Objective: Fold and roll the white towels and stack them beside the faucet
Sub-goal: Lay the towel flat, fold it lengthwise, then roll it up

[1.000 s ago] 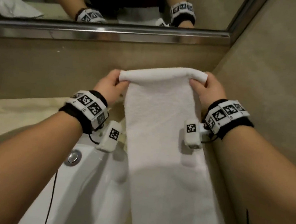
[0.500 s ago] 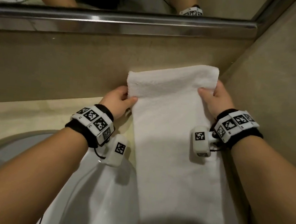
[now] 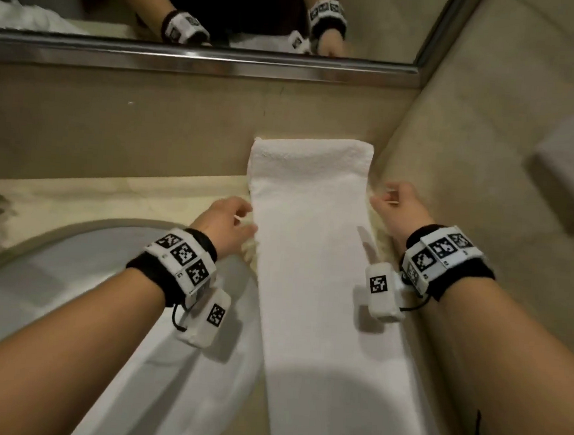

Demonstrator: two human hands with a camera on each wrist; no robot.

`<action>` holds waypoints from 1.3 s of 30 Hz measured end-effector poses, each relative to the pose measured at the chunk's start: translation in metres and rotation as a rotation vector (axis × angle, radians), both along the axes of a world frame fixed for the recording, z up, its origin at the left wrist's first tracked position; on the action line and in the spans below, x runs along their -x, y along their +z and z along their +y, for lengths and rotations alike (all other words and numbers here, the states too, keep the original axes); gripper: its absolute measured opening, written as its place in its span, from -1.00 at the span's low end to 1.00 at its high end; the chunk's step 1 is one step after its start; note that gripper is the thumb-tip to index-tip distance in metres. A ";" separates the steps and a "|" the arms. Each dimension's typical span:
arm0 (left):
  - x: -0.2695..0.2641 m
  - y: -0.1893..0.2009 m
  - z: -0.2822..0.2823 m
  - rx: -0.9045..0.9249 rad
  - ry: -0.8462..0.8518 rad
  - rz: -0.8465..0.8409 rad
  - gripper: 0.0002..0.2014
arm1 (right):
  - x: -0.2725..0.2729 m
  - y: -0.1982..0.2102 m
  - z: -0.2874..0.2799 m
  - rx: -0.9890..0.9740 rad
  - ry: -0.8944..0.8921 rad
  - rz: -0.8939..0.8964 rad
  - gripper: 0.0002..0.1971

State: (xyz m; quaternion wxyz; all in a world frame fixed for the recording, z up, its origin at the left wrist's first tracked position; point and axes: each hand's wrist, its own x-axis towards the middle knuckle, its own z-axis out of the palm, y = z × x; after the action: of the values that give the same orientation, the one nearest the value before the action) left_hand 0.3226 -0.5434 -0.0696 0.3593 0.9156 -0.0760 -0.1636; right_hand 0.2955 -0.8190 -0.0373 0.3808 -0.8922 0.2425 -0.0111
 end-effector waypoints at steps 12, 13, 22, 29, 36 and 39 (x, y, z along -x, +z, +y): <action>0.277 -0.003 -0.019 -0.278 -0.825 -0.050 -0.59 | 0.278 -0.020 0.026 0.137 0.493 0.104 -0.88; 0.290 -0.009 -0.021 -0.343 -0.867 -0.075 -0.54 | 0.293 -0.027 0.028 0.150 0.539 0.145 -0.90; 0.328 -0.031 -0.026 -0.480 -0.819 -0.309 -0.77 | 0.363 -0.061 0.040 0.343 0.761 0.171 -0.53; 0.332 -0.022 -0.029 -0.355 -0.549 -0.125 -0.75 | 0.368 -0.063 0.049 0.462 0.769 0.057 -0.78; 0.353 -0.021 -0.049 -0.450 -0.543 -0.249 -0.55 | 0.350 -0.050 0.049 0.244 0.719 0.091 -0.78; 0.342 -0.021 -0.041 -0.381 -0.387 -0.155 -0.77 | 0.349 -0.048 0.038 0.423 0.771 0.137 -0.75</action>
State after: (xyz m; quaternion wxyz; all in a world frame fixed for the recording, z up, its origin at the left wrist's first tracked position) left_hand -0.0191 -0.5844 -0.0903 0.1357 0.9450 -0.2444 -0.1698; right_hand -0.0534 -0.7815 -0.0851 0.1491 -0.9745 -0.0907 0.1413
